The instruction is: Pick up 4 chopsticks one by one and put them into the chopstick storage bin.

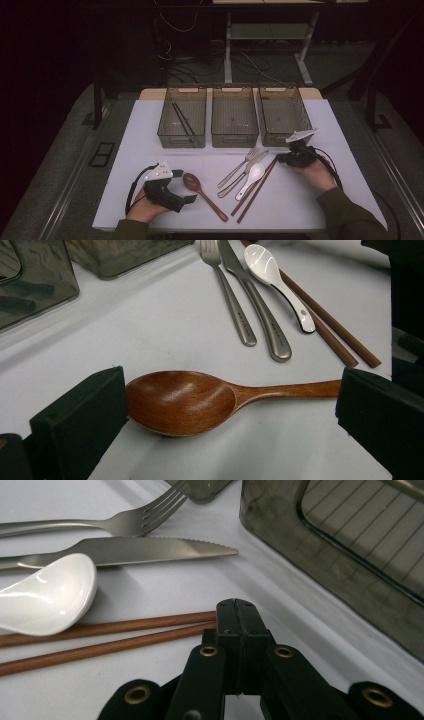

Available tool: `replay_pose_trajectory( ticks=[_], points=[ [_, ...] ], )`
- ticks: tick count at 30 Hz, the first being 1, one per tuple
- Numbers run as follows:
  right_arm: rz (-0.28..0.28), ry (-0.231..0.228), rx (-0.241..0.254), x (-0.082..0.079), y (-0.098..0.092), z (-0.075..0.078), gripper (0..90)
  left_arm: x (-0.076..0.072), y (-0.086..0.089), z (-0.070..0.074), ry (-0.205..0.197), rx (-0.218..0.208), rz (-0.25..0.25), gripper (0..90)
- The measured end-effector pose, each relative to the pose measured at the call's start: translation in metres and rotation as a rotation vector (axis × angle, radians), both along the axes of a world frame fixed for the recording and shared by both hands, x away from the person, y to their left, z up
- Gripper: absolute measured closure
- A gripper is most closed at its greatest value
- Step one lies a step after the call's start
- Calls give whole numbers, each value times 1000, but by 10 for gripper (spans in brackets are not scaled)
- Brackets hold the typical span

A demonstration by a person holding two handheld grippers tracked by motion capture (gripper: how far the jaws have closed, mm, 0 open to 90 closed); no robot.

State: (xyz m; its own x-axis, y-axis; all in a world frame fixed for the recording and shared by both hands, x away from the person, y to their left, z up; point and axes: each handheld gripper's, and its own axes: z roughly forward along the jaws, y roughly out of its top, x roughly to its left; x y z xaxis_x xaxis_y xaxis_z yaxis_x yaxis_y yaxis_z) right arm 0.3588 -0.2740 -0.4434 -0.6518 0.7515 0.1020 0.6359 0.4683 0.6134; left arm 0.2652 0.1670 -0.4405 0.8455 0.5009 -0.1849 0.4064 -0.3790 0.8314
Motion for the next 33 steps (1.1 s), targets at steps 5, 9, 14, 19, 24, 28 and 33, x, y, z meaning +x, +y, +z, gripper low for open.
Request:
replay_pose_trajectory(
  ticks=[5, 9, 14, 19, 24, 28, 33],
  points=[
    [-3, -5, 2, 4, 4, 0, 895, 0, 0, 0, 1, 1, 0, 0],
    [-6, -9, -2, 8, 7, 0, 895, 0, 0, 0, 0, 0, -1, 0],
    [-9, -14, 2, 12, 10, -1, 896, 0, 0, 0, 1, 0, -1, 0],
    [-16, -11, 5, 15, 11, -1, 896, 0, 0, 0, 1, 1, -4, 0],
    [-13, -17, 3, 15, 12, 0, 896, 0, 0, 0, -1, 0, -3, 0],
    [-1, -31, 19, 5, 10, 11, 896, 0, 0, 0, -2, -1, -4, 0],
    [74, -35, 40, -22, 16, 24, 895, 0, 0, 1, -4, 4, -6, 0]
  ],
)
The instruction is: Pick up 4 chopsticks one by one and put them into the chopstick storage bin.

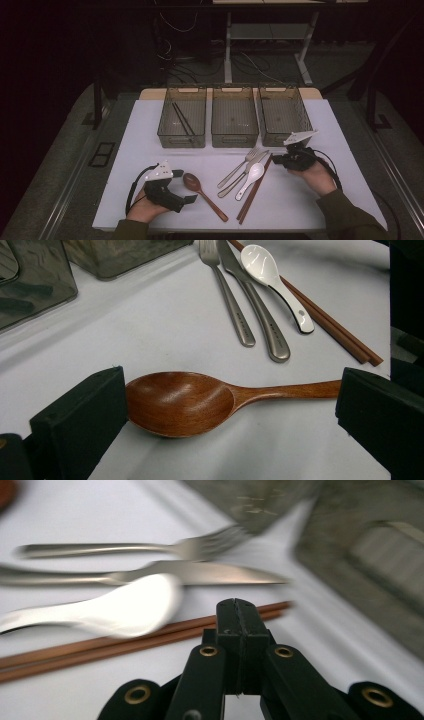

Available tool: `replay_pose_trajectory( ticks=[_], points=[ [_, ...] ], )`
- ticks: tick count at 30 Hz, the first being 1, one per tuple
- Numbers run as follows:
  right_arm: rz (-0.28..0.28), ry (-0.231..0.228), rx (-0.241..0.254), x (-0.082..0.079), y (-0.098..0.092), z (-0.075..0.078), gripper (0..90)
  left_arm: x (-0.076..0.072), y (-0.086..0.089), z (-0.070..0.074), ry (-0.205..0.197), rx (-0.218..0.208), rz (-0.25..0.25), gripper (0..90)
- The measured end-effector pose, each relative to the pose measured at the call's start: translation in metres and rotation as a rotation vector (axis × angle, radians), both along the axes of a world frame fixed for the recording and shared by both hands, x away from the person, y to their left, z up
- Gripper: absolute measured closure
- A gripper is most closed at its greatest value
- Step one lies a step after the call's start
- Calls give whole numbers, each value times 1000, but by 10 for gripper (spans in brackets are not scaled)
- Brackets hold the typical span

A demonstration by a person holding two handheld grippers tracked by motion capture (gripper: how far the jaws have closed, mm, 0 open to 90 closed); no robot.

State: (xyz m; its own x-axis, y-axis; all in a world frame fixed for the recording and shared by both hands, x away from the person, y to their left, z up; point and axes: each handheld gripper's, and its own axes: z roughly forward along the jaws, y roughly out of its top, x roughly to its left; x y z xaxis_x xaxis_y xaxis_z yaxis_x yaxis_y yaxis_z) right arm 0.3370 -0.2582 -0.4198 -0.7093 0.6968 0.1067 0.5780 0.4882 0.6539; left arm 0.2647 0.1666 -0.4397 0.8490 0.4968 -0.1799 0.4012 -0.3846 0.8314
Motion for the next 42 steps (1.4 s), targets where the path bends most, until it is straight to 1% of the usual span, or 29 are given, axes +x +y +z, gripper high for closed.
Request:
replay_pose_trajectory(
  ticks=[1, 4, 5, 8, 12, 17, 19, 20, 23, 24, 25, 30, 31, 33, 42],
  points=[
    [23, 4, 12, -6, 3, 2, 896, 0, 0, 0, -1, -1, 0, 0],
    [92, 9, 22, -21, 14, 6, 895, 0, -1, 0, 0, 1, 0, 0],
    [119, 16, 31, -26, 19, 6, 895, 0, -1, 0, 0, 1, -1, 0],
    [192, 33, 33, -41, 34, 5, 895, 0, -1, 0, 2, 0, 1, 0],
    [280, 53, 30, -56, 55, 1, 895, 0, -1, 0, 3, 0, 1, 0],
    [362, 84, 21, -72, 81, -5, 895, 0, -1, 0, 2, 0, 1, 0],
    [406, 73, -2, -75, 88, -8, 895, 0, -1, 0, 2, 1, 0, 0],
    [422, 75, -3, -77, 91, -9, 895, 0, -1, 0, 3, 0, 0, 0],
    [455, 68, -12, -81, 99, -13, 896, 0, -1, -1, 4, -1, 2, 0],
    [453, 79, -12, -83, 101, -13, 895, 0, -1, -1, 3, -2, 2, 0],
    [461, 73, -12, -83, 103, -13, 895, 0, -1, -1, 3, -2, 2, 0],
    [489, 72, -11, -86, 112, -16, 895, 0, -1, -1, 3, -2, 2, 0],
    [488, 79, -13, -87, 113, -16, 895, 0, -1, -1, 4, 0, 1, 0],
    [495, 79, -14, -88, 114, -17, 895, 0, 0, -1, 4, 1, 1, 0],
    [488, 94, -23, -89, 109, -19, 895, 0, 0, -1, 5, 0, 1, 0]
  ],
)
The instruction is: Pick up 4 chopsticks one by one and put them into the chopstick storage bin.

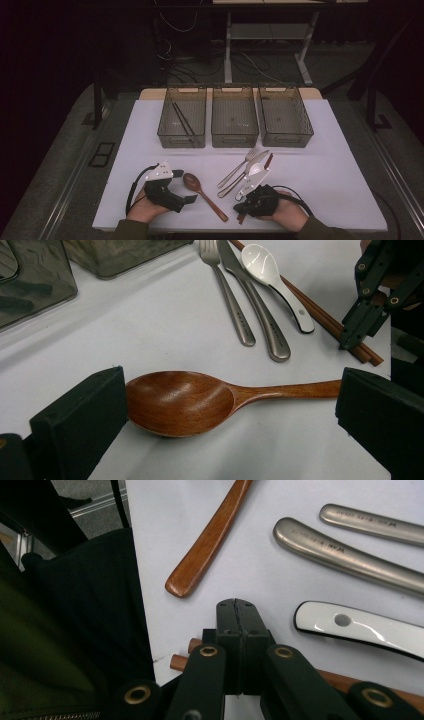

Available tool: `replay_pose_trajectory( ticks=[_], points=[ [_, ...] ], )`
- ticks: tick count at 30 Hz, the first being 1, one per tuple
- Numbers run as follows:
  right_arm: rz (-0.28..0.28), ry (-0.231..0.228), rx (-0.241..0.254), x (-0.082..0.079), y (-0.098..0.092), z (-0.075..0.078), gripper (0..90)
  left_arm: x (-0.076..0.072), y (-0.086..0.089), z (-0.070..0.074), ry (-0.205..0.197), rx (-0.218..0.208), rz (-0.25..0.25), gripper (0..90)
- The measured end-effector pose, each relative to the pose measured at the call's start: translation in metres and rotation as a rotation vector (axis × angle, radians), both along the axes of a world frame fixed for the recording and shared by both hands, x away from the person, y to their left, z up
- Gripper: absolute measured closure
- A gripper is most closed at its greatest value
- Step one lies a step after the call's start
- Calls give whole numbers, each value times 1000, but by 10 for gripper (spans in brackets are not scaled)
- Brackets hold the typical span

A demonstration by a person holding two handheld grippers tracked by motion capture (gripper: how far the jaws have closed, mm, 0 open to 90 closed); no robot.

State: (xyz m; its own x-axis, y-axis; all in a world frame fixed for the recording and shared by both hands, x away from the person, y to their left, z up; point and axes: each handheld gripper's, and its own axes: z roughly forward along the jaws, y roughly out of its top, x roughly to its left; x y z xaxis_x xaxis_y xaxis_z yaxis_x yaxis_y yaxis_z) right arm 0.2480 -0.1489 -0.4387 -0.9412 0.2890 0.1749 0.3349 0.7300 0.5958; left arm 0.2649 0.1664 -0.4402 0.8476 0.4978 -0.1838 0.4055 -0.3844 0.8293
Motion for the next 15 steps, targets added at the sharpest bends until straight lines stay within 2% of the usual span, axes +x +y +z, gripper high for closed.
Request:
replay_pose_trajectory(
  ticks=[15],
  points=[
    [-24, -11, -14, 0, -10, 1, 895, 0, 0, 0, -1, -4, 1, 0]
  ],
)
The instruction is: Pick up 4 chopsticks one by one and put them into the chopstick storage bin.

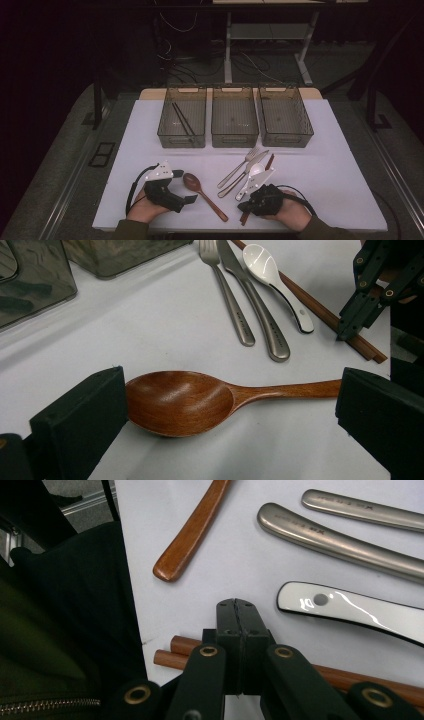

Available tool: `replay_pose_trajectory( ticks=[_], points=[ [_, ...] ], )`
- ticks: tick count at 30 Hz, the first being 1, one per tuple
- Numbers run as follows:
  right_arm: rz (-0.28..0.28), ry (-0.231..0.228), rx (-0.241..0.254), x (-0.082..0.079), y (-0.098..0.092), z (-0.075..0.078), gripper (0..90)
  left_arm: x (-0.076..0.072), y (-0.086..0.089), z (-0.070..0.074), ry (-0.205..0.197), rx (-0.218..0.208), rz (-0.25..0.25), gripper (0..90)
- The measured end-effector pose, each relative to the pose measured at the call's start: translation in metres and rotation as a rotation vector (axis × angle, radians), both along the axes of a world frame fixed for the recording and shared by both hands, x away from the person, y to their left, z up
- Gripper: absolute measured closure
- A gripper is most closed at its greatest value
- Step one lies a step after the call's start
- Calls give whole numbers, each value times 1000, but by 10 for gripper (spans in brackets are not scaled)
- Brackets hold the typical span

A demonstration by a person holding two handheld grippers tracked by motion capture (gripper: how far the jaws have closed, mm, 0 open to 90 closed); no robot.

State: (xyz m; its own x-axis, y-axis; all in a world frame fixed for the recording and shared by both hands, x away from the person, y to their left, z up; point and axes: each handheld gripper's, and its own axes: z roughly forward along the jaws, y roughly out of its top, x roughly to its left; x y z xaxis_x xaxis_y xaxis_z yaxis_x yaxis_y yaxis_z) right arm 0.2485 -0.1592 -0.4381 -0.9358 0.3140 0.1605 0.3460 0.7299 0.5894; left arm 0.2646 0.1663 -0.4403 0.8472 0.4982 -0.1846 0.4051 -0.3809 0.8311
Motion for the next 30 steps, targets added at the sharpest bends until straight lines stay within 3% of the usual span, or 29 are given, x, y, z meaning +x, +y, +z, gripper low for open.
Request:
replay_pose_trajectory(
  ticks=[13, 18, 22, 30],
  points=[
    [-45, -3, -13, 0, -17, 1, 895, 0, 0, 0, 0, 3, -2, 0],
    [-65, -5, 4, 2, -22, 4, 895, 0, 0, 0, 1, 3, -1, 0],
    [-135, -8, 37, 10, -34, 12, 894, 0, 0, 0, 0, -1, 1, 0],
    [-311, -52, 37, 41, -75, 21, 858, 0, 0, 0, 1, 2, 0, 0]
  ],
)
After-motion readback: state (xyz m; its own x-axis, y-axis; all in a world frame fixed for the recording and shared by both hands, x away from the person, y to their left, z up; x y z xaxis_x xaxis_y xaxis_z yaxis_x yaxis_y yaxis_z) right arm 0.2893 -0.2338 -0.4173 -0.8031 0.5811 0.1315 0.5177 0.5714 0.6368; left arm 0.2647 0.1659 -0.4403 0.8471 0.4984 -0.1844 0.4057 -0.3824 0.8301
